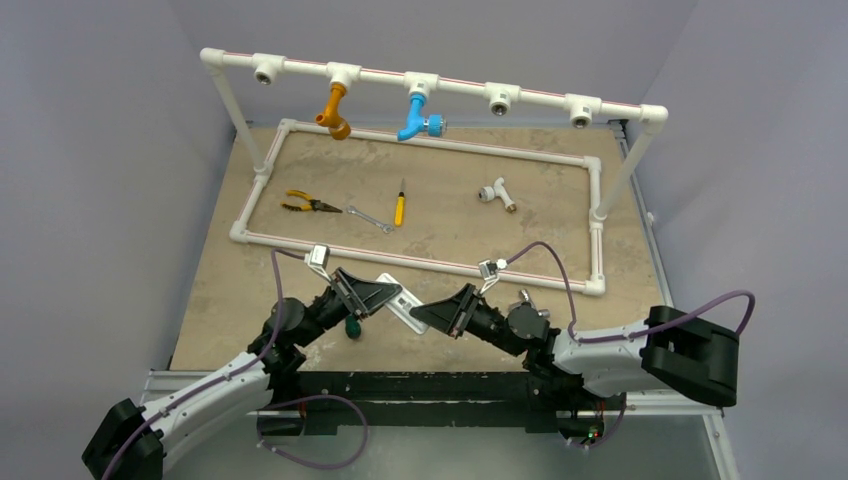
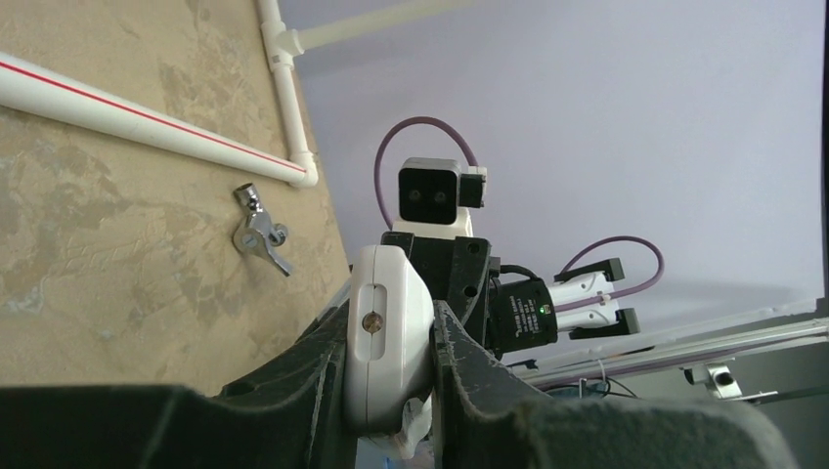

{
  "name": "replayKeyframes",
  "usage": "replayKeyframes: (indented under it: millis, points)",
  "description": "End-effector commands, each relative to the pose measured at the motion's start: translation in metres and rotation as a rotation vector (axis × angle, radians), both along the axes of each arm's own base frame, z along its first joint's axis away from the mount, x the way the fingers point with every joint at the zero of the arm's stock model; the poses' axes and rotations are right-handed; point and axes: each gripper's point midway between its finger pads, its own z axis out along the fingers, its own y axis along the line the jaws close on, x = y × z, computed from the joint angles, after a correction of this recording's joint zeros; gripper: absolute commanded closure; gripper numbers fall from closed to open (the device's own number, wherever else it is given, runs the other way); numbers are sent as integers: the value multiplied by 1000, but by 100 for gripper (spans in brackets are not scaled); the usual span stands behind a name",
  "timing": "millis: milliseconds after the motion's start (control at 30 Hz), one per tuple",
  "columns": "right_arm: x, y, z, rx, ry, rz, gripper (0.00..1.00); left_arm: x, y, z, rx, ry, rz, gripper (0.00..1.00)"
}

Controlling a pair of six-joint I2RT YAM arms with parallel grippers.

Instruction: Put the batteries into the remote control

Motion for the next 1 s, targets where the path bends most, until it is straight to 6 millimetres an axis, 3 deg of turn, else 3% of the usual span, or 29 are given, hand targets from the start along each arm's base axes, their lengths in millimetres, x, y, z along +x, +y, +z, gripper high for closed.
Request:
replayKeyframes:
  millis: [0, 200, 300, 467, 533, 600, 700, 800, 867, 967]
  points:
    - [2, 3, 27, 71, -69, 0, 86, -3, -2, 20, -24, -75, -19, 93]
    - [7, -8, 23, 50, -89, -52, 99, -2, 0, 17, 0, -67, -2, 62]
    - [10, -13, 22, 20, -103, -79, 100, -2, 1, 15, 27, -62, 1, 49]
    - [15, -18, 27, -51, -171, -113, 100, -2, 0, 14, 72, -57, -5, 36]
    - [18, -23, 31, -84, -211, -135, 100, -2, 0, 13, 101, -54, -10, 18]
    - [26, -33, 33, -151, -255, -187, 100, -3, 0, 9, 140, -39, -12, 13]
    - [41, -53, 16, -383, -298, -269, 100, -5, 6, 2, 213, -29, -5, 8]
    - [53, -79, -14, -623, -331, -331, 100, -6, 17, -7, 339, -27, 18, 7]
    - [58, -88, -30, -721, -366, -349, 100, -8, 28, -16, 444, -12, 31, 6]
    - [62, -93, -50, -880, -409, -334, 100, -9, 37, -15, 520, -29, 44, 6]
